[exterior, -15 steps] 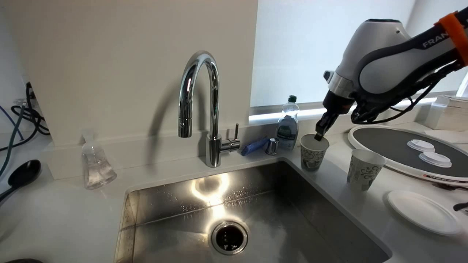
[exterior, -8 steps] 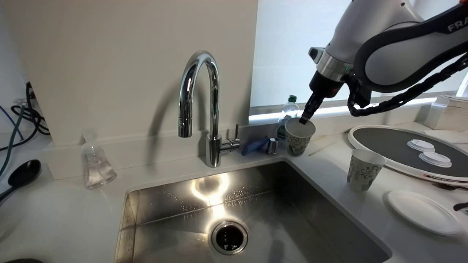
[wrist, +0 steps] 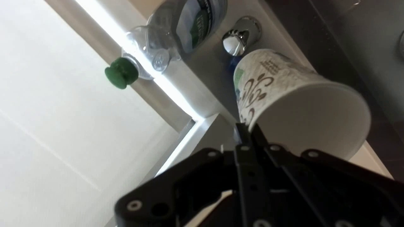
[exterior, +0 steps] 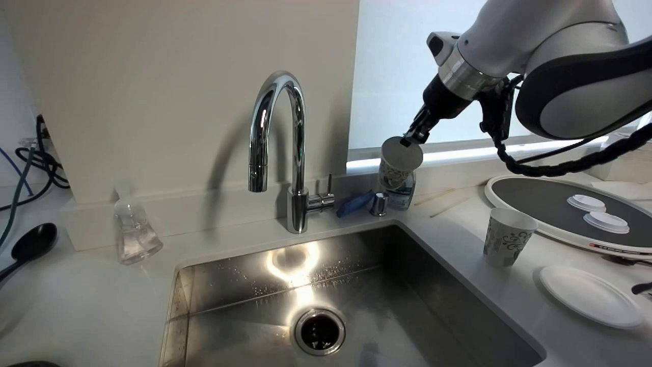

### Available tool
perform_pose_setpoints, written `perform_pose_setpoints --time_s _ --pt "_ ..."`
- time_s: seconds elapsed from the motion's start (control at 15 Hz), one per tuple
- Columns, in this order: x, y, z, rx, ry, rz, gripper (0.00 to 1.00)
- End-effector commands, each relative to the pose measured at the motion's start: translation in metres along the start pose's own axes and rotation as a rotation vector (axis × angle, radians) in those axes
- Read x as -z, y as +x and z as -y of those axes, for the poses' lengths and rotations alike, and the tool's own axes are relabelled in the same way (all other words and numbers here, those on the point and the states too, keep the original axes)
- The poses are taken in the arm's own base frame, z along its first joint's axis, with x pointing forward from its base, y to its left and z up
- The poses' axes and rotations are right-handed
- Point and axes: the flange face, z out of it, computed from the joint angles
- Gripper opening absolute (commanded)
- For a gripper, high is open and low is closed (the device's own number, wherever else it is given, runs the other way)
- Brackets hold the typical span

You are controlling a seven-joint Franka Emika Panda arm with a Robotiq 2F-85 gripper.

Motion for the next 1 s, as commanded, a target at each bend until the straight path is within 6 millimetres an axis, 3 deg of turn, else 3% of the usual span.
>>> perform_pose_setpoints --time_s 0.0,0.53,0.93 --pt "0.017 -0.001 0.01 0.063 -0.082 -0.057 0.01" --pt "0.044 0.001 0.017 0.009 -0.075 -0.272 0.01" --pt "0.049 -0.02 0.017 -0.06 0.01 -0.428 0.01"
